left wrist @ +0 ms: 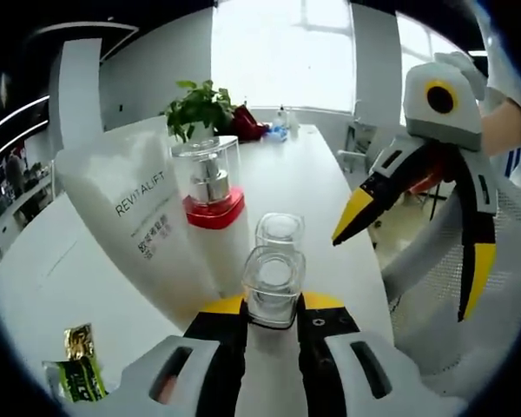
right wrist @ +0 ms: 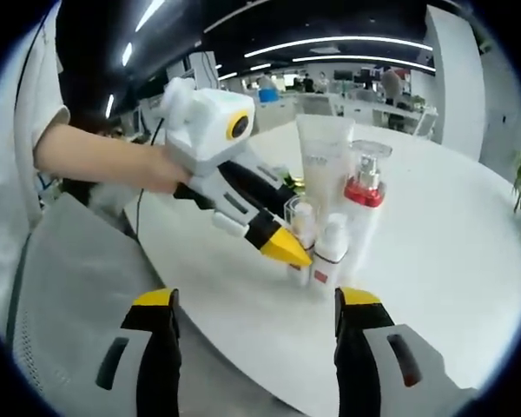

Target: Arrange the skincare products in the storage area until every visible bottle or jar stands upright without overlapping.

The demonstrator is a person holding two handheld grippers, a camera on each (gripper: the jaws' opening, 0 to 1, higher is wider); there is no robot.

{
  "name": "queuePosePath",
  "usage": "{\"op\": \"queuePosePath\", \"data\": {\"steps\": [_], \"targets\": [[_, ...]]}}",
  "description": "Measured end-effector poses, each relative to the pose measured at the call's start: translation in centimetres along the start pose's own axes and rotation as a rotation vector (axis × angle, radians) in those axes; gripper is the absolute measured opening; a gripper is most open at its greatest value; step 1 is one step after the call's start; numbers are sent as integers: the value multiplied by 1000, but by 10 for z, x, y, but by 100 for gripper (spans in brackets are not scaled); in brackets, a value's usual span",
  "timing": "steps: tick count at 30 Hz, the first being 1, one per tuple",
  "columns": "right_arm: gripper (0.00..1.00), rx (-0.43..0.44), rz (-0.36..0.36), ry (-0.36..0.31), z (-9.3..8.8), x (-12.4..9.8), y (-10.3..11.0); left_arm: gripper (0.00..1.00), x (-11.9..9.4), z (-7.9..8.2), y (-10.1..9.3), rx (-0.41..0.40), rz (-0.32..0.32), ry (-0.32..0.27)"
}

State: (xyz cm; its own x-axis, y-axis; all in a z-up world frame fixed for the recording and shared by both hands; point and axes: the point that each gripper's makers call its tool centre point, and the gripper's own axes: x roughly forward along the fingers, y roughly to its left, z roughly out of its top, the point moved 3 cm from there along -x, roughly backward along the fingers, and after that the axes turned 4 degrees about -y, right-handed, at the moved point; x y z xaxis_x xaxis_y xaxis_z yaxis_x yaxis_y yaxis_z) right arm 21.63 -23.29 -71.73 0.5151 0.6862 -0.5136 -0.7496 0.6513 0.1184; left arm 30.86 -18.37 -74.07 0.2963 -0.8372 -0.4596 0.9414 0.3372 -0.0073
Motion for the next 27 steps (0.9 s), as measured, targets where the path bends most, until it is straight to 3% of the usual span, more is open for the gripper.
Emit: {"op": "queuePosePath", "data": {"steps": [27], "targets": [[73, 18, -3, 7, 0, 0, 0, 28, 3, -1, 1, -12, 2, -2]]}}
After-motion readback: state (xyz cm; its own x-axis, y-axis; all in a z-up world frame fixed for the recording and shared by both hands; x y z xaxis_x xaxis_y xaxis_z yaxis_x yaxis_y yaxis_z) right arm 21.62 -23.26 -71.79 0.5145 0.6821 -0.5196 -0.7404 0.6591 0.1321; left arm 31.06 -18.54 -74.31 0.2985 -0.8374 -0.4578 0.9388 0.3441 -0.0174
